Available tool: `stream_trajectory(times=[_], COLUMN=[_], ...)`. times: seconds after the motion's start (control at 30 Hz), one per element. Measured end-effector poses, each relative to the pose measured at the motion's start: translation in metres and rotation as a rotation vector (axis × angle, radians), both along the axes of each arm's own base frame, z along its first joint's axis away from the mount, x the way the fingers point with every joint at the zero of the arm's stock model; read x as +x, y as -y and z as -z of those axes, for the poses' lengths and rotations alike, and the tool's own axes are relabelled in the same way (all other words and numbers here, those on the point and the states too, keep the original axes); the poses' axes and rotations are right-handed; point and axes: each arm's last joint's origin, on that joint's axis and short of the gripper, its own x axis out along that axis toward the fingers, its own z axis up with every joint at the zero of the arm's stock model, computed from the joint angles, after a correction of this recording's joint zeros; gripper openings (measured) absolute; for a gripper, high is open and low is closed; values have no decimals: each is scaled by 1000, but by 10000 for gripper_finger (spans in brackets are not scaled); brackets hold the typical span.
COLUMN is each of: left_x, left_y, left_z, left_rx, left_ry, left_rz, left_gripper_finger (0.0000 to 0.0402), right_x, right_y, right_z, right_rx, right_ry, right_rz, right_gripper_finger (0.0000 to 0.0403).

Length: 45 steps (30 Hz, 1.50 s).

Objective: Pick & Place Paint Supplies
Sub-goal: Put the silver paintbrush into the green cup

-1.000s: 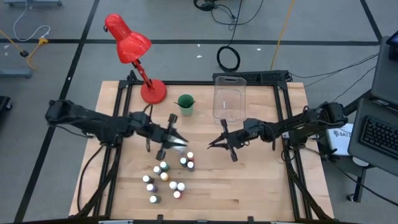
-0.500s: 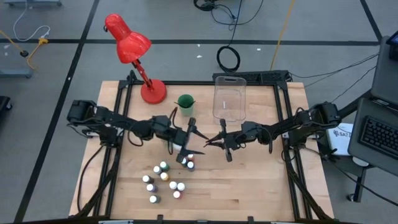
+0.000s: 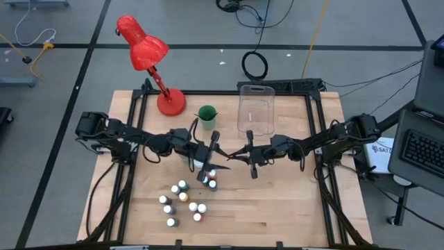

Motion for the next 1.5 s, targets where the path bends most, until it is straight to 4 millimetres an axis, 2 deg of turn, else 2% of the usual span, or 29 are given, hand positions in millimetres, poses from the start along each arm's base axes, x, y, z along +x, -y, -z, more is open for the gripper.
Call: stream_trajectory(times=[0.27,0.37,0.57,0.73,1.03,1.13,1.3,1.5], left_x=[1,1,1,-8,-45,-58,-75,-84], left_y=[-2,-5,-10,-13,-17,-20,-37,-58], left_z=[-1,-1,-1,-13,-48,-58,-71,-71], left_rx=[3,10,11,0,26,52,69,23], left_ry=[10,13,14,-1,-50,-58,-55,-103], left_rz=[-63,-71,-105,-137,-249,-337,-562,-672], left_gripper_finger=[37,9,5,3,2,2,1,1], right_x=[0,0,0,0,0,0,-1,-4], right_y=[0,0,0,0,1,1,-2,-6], right_z=[-2,-2,-2,-2,1,1,8,13], right_rx=[4,6,22,43,53,100,143,165], right_ry=[17,17,15,17,-24,-32,-101,-125], right_rz=[-1,0,4,5,10,21,-23,-21], right_gripper_finger=[9,9,11,39,98,110,122,123])
